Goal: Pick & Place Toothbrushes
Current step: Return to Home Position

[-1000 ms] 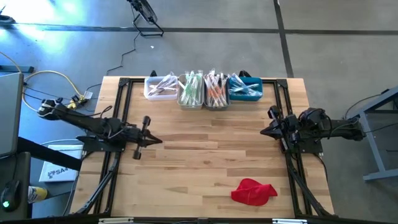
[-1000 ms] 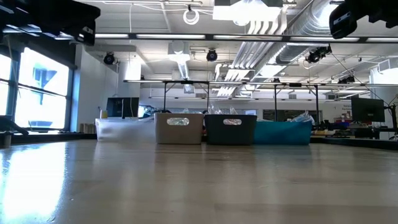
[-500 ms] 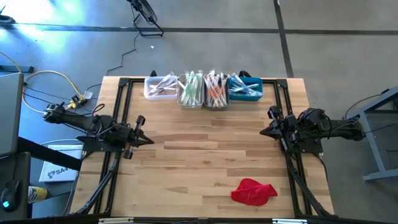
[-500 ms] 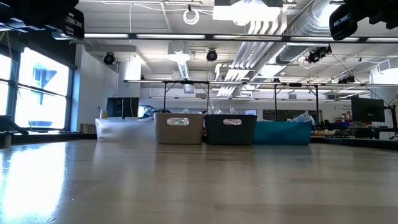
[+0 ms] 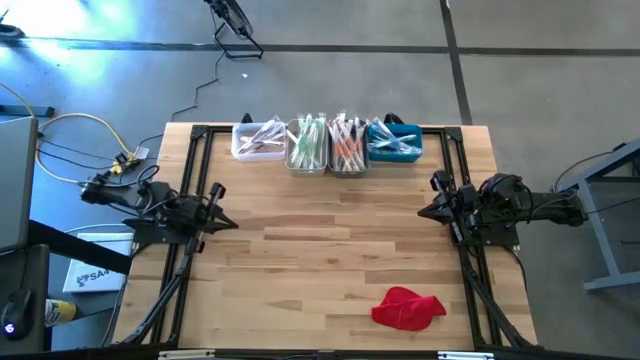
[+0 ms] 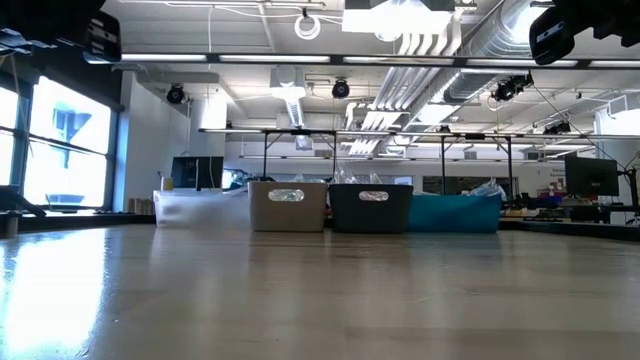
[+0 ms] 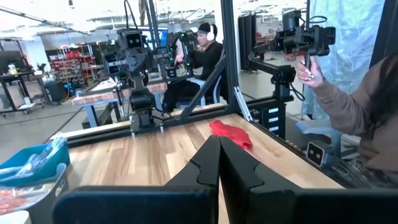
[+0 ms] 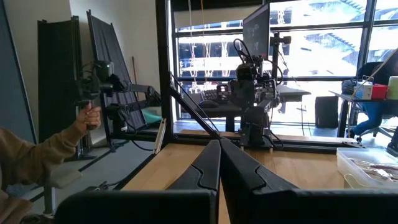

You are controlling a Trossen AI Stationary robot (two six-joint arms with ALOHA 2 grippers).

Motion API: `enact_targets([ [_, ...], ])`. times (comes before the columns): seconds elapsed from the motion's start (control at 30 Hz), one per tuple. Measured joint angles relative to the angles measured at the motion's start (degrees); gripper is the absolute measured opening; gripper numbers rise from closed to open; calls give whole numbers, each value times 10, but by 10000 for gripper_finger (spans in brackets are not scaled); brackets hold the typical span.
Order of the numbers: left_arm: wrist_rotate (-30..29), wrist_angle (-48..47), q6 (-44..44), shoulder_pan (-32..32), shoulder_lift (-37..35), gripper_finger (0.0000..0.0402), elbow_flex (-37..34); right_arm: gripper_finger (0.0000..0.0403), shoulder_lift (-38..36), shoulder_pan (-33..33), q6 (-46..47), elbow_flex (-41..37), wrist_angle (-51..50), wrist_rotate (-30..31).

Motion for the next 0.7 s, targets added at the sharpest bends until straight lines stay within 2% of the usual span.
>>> enact_targets([
  [0.37,2,-20,8,0,-9,0,0,2,0,0,0,0,0,0],
  [0.57,67,-5,38,0,-9,0,0,2,0,0,4,0,0,0],
  [0.7,70,8,43,0,-9,0,-10,2,0,0,4,0,0,0],
])
